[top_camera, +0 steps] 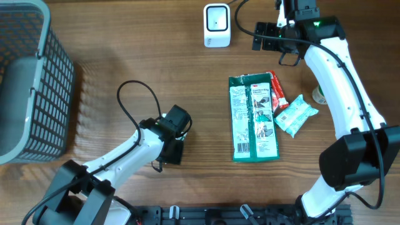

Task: Scan the item barcode
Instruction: 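Lift the medicine box and hold it at the white scanner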

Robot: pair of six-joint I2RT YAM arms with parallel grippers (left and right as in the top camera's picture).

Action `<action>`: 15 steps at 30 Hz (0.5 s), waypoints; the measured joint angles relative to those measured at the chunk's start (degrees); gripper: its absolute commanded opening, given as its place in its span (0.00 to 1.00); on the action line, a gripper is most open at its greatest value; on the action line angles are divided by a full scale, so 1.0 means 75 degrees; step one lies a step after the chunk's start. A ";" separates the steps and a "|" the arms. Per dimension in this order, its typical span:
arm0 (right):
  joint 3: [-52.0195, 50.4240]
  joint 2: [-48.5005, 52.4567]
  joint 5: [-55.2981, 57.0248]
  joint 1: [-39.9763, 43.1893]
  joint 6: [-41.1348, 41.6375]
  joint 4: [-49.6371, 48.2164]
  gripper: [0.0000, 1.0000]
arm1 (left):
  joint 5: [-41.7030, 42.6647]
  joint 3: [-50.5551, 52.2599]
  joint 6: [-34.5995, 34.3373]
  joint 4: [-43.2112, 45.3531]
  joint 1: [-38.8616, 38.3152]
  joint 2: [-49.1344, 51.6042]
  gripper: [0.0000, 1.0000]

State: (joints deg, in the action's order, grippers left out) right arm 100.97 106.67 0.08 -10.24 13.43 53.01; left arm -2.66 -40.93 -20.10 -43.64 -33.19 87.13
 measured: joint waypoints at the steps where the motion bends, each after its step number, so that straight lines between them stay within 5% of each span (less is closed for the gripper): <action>1: 0.0000 0.0000 -0.0003 0.0000 0.0000 0.0000 1.00 | 0.0041 0.0006 -0.0017 0.0044 0.0000 0.0000 0.29; 15: 0.0000 0.0000 -0.0003 0.0000 0.0000 -0.0003 1.00 | -0.0099 -0.0641 0.0134 0.0708 0.0000 -0.0041 0.11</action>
State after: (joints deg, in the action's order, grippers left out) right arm 100.97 106.67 0.05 -10.24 13.43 52.99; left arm -3.40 -45.74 -19.09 -38.33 -33.19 86.83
